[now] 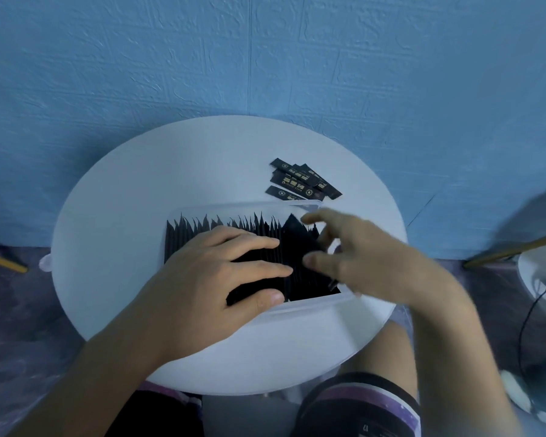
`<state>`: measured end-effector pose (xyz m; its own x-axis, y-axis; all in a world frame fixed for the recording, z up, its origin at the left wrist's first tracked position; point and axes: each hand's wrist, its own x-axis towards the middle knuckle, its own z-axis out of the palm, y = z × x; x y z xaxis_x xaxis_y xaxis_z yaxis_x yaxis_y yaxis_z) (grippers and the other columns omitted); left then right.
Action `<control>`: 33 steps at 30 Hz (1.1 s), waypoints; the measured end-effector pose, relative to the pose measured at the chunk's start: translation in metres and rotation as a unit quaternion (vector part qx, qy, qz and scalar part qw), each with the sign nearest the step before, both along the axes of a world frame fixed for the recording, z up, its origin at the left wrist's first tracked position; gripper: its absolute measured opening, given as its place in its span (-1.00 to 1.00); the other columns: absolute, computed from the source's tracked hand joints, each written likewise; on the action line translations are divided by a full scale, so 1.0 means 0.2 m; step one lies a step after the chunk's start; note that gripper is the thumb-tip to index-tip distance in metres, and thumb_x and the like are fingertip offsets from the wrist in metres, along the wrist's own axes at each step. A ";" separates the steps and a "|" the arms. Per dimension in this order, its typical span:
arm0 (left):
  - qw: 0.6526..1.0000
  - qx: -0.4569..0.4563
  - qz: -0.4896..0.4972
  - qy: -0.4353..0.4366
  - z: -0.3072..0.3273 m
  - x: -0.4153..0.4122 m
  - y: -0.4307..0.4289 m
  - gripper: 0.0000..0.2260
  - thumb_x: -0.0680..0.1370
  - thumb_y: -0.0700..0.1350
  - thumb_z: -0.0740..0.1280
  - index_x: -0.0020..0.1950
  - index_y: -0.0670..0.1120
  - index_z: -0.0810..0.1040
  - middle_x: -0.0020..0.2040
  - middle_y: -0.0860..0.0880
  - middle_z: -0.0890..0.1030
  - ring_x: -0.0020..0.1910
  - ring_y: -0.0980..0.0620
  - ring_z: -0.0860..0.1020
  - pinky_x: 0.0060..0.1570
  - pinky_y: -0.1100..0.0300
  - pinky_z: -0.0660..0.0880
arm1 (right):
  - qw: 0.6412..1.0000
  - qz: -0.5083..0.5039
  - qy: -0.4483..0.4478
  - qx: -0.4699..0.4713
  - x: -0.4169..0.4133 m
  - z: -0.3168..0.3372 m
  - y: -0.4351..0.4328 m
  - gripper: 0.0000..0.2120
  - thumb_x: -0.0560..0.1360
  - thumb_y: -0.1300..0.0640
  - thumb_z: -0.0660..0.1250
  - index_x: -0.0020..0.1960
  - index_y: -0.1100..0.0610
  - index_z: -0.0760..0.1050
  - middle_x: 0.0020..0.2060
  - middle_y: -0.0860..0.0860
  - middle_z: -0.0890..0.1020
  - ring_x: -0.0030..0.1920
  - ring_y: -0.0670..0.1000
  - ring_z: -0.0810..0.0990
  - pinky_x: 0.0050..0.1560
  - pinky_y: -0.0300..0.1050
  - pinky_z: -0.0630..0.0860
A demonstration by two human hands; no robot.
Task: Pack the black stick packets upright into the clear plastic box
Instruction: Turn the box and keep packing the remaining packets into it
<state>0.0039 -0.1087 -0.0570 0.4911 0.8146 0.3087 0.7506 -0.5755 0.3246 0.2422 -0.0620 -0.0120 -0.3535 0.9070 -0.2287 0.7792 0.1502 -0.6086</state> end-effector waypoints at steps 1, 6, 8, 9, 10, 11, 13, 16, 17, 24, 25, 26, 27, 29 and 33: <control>1.000 0.002 0.001 0.000 0.00 0.00 0.00 -0.66 0.62 0.28 0.17 0.30 0.27 0.60 0.40 0.26 0.49 0.35 0.15 0.41 0.33 0.12 0.35 | 1.000 0.001 -0.009 -0.002 -0.02 -0.02 -0.03 -0.57 0.55 -0.06 0.38 0.37 -0.20 0.35 -0.06 -0.09 0.60 -0.25 -0.10 0.58 -0.31 -0.20 0.41; 1.000 0.005 0.003 0.007 0.00 0.00 0.00 -0.66 0.62 0.27 0.17 0.31 0.28 0.59 0.40 0.26 0.49 0.35 0.15 0.41 0.31 0.18 0.31 | 0.999 -0.013 -0.005 0.029 -0.04 -0.04 -0.07 -0.65 0.59 -0.16 0.27 0.37 -0.20 0.40 -0.03 -0.14 0.63 -0.22 -0.06 0.60 -0.22 -0.14 0.45; 1.000 0.003 0.003 0.006 0.00 0.00 0.00 -0.66 0.62 0.27 0.17 0.31 0.28 0.59 0.40 0.26 0.49 0.35 0.16 0.41 0.33 0.18 0.30 | 0.999 -0.007 -0.008 0.033 -0.05 -0.03 -0.06 -0.71 0.62 -0.10 0.24 0.34 -0.18 0.43 -0.07 -0.12 0.64 -0.31 -0.07 0.59 -0.22 -0.11 0.49; 1.000 0.003 0.004 0.005 0.00 0.00 0.00 -0.66 0.62 0.27 0.17 0.31 0.28 0.60 0.40 0.26 0.50 0.35 0.16 0.41 0.34 0.17 0.31 | 0.999 -0.007 -0.014 0.032 -0.05 -0.03 -0.05 -0.71 0.62 -0.08 0.25 0.34 -0.19 0.43 -0.07 -0.12 0.64 -0.34 -0.10 0.56 -0.20 -0.10 0.50; 1.000 0.004 0.004 0.005 0.00 0.00 0.00 -0.66 0.62 0.27 0.17 0.30 0.28 0.60 0.40 0.25 0.50 0.35 0.15 0.41 0.34 0.16 0.32 | 0.999 -0.008 -0.022 0.030 -0.06 -0.03 -0.05 -0.68 0.62 -0.07 0.26 0.36 -0.19 0.42 -0.05 -0.12 0.62 -0.35 -0.13 0.52 -0.18 -0.11 0.49; 1.000 0.004 0.004 0.006 0.00 0.00 0.00 -0.66 0.62 0.27 0.17 0.30 0.28 0.60 0.40 0.25 0.50 0.35 0.14 0.42 0.34 0.15 0.32 | 0.999 -0.010 -0.027 0.028 -0.07 -0.02 -0.05 -0.66 0.62 -0.07 0.27 0.38 -0.19 0.42 -0.02 -0.11 0.60 -0.37 -0.15 0.49 -0.17 -0.11 0.49; 1.000 0.001 0.003 0.007 0.00 0.00 0.00 -0.65 0.62 0.27 0.16 0.31 0.28 0.60 0.40 0.25 0.50 0.35 0.14 0.41 0.35 0.16 0.31 | 0.999 -0.014 -0.029 0.027 -0.08 -0.01 -0.04 -0.66 0.61 -0.06 0.29 0.37 -0.18 0.43 -0.01 -0.10 0.59 -0.36 -0.15 0.49 -0.13 -0.10 0.52; 1.000 0.002 0.002 0.004 0.00 0.00 0.00 -0.65 0.62 0.27 0.17 0.31 0.28 0.60 0.39 0.25 0.50 0.35 0.15 0.41 0.35 0.17 0.31 | 0.999 -0.017 -0.027 0.026 -0.11 0.00 -0.03 -0.70 0.61 -0.03 0.30 0.33 -0.15 0.47 -0.06 -0.11 0.59 -0.28 -0.10 0.53 -0.08 -0.05 0.56; 1.000 0.002 0.001 0.004 0.00 0.00 0.00 -0.65 0.62 0.26 0.17 0.32 0.28 0.60 0.39 0.25 0.51 0.35 0.15 0.41 0.35 0.15 0.32 | 0.999 -0.019 -0.026 0.022 -0.11 0.01 -0.03 -0.70 0.60 -0.03 0.31 0.33 -0.14 0.47 -0.05 -0.10 0.59 -0.24 -0.07 0.56 -0.06 -0.03 0.58; 1.000 0.005 -0.002 0.015 -0.01 0.00 0.00 -0.64 0.63 0.26 0.15 0.34 0.27 0.58 0.41 0.23 0.50 0.35 0.11 0.42 0.37 0.09 0.36 | 0.998 -0.024 -0.049 0.032 -0.16 0.01 -0.03 -0.65 0.60 0.01 0.28 0.38 -0.11 0.46 0.06 -0.05 0.60 -0.11 0.06 0.58 0.06 0.05 0.59; 1.000 0.005 -0.002 0.017 -0.01 0.00 0.00 -0.64 0.63 0.26 0.15 0.34 0.28 0.58 0.41 0.23 0.50 0.35 0.11 0.42 0.37 0.10 0.35 | 0.998 -0.027 -0.052 0.036 -0.16 0.01 -0.03 -0.65 0.60 0.02 0.27 0.38 -0.10 0.46 0.08 -0.04 0.61 -0.10 0.07 0.59 0.07 0.05 0.59; 1.000 0.005 -0.001 0.018 -0.01 0.00 0.00 -0.64 0.63 0.26 0.15 0.34 0.28 0.58 0.40 0.23 0.50 0.36 0.11 0.41 0.37 0.11 0.34 | 0.997 -0.029 -0.055 0.040 -0.16 0.01 -0.03 -0.66 0.60 0.03 0.27 0.37 -0.10 0.47 0.08 -0.02 0.61 -0.07 0.08 0.60 0.06 0.06 0.60; 1.000 0.005 -0.002 0.018 -0.01 0.00 0.00 -0.64 0.63 0.26 0.15 0.34 0.28 0.58 0.40 0.23 0.50 0.36 0.11 0.41 0.37 0.11 0.34 | 0.997 -0.030 -0.057 0.042 -0.16 0.01 -0.03 -0.66 0.60 0.03 0.27 0.36 -0.09 0.48 0.08 -0.01 0.62 -0.07 0.09 0.61 0.06 0.06 0.60; 1.000 0.004 -0.003 0.018 -0.01 0.00 0.00 -0.65 0.63 0.26 0.14 0.34 0.29 0.58 0.40 0.24 0.50 0.36 0.12 0.41 0.36 0.11 0.34 | 0.997 -0.030 -0.061 0.043 -0.15 0.02 -0.04 -0.69 0.59 0.05 0.26 0.33 -0.08 0.51 0.05 -0.01 0.63 -0.14 0.07 0.60 0.05 0.04 0.60; 1.000 0.005 -0.002 0.020 -0.01 0.00 0.00 -0.65 0.63 0.26 0.15 0.34 0.29 0.58 0.40 0.24 0.49 0.36 0.11 0.41 0.37 0.10 0.35 | 0.996 -0.025 -0.070 0.051 -0.14 0.01 -0.04 -0.76 0.61 -0.02 0.26 0.25 -0.08 0.56 0.00 -0.03 0.65 -0.11 0.07 0.61 0.04 -0.02 0.56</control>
